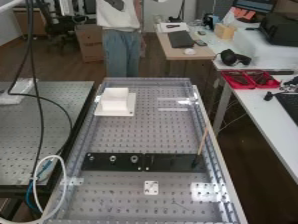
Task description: Grab the bearing and place it in the white container
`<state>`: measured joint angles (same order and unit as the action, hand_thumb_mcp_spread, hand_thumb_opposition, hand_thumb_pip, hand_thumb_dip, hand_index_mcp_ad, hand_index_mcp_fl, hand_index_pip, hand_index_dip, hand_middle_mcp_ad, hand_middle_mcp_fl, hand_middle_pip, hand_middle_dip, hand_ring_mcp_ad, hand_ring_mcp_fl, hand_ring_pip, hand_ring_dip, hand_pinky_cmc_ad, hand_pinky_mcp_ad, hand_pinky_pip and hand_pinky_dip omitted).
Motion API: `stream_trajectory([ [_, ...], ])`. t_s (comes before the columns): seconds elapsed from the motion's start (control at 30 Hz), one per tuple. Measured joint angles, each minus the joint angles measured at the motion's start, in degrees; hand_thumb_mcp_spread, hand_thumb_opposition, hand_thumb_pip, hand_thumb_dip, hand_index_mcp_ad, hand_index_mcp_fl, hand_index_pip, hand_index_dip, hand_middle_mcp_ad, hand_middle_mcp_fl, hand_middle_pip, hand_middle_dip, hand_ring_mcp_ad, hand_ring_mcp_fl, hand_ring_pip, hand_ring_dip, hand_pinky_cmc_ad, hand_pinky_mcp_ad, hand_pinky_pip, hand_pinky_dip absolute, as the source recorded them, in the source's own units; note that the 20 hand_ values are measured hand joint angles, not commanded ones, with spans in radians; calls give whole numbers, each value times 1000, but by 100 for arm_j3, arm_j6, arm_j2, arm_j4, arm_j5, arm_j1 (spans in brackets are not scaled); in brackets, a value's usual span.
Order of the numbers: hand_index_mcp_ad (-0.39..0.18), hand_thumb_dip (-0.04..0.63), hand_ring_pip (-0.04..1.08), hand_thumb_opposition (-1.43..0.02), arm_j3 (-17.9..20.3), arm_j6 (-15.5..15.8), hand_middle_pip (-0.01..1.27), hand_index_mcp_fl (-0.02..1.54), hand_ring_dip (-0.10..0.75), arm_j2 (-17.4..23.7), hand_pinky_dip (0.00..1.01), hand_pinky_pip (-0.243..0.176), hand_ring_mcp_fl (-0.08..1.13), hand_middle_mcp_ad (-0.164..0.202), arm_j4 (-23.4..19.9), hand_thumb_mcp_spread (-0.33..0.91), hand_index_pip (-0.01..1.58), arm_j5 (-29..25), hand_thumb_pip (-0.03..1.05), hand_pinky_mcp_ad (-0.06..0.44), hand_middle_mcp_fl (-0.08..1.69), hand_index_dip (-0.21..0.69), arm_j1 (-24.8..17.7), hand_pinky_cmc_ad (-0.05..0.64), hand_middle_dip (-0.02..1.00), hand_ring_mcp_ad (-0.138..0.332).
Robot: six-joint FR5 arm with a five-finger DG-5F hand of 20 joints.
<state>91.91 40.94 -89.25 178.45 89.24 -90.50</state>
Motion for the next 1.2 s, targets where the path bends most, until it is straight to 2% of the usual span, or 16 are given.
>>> stream_trajectory([
  [0.27,7,45,110,-714,94,83,143,23,66,-13,229,-75,0,82,-75,239,87,-25,400,297,5,-49,-1,363,157,175],
  [0.43,7,49,110,-710,269,60,143,24,66,2,229,-75,0,82,-237,237,87,-63,449,293,5,-49,-6,363,157,175],
  [0.57,7,45,106,-723,406,-31,143,23,66,24,229,-75,0,82,-351,241,87,-95,449,314,12,-49,-15,363,157,175],
  [0.97,10,51,106,-721,783,-23,140,24,73,-6,244,-75,0,84,-550,243,98,-351,473,314,14,-75,-104,363,159,175],
  [1.2,7,63,105,-724,1130,-142,140,24,73,-54,244,-75,0,84,-859,243,96,-649,478,314,42,-73,-129,363,161,175],
])
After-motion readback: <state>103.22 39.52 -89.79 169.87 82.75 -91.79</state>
